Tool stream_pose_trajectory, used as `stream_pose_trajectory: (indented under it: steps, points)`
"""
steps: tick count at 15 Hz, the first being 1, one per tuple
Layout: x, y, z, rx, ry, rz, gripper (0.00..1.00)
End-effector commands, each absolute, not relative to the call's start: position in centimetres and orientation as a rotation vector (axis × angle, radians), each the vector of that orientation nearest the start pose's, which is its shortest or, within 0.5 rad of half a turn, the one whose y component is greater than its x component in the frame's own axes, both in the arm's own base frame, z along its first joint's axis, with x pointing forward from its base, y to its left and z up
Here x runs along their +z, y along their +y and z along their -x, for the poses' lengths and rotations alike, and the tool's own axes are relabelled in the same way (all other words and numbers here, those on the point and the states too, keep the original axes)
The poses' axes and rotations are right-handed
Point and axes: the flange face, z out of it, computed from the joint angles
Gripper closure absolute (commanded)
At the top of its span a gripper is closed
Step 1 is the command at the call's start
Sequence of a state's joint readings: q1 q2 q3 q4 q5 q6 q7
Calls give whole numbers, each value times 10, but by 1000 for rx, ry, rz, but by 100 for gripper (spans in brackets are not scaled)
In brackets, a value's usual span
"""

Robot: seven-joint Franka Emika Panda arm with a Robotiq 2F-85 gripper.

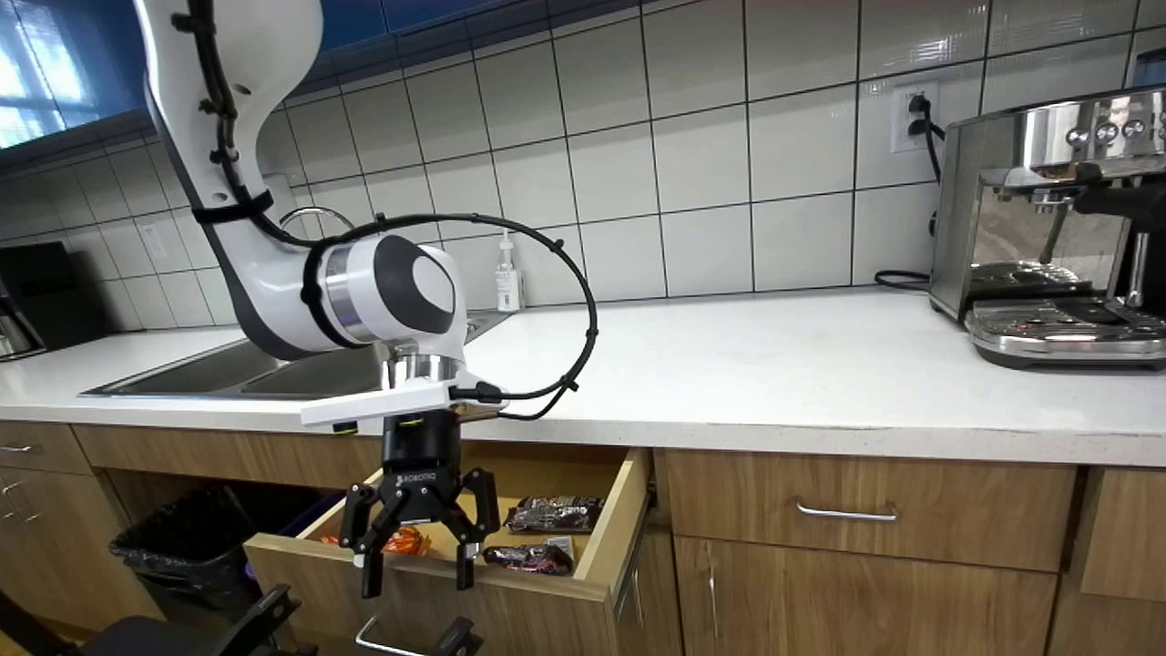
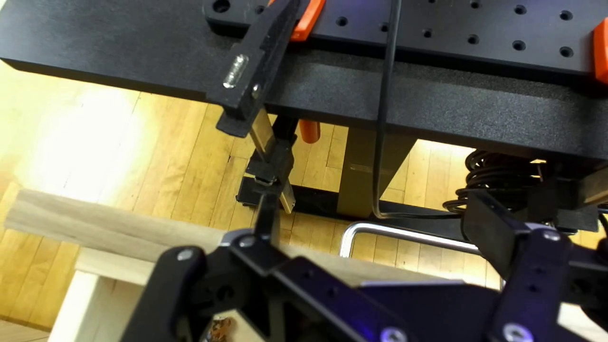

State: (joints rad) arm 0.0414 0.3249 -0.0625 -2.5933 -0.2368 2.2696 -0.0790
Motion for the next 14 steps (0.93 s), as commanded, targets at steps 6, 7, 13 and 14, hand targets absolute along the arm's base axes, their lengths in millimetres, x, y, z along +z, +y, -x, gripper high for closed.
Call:
stream_pose_trajectory:
  steps: [6,7,13,14]
  points:
    - [109,-25,-368,1091,-401,3073,0]
    - [109,-25,-370,1091,-399,3077,0]
    - [107,-26,-383,1083,-382,3097,0]
    - [107,-27,-385,1082,-374,3102,0]
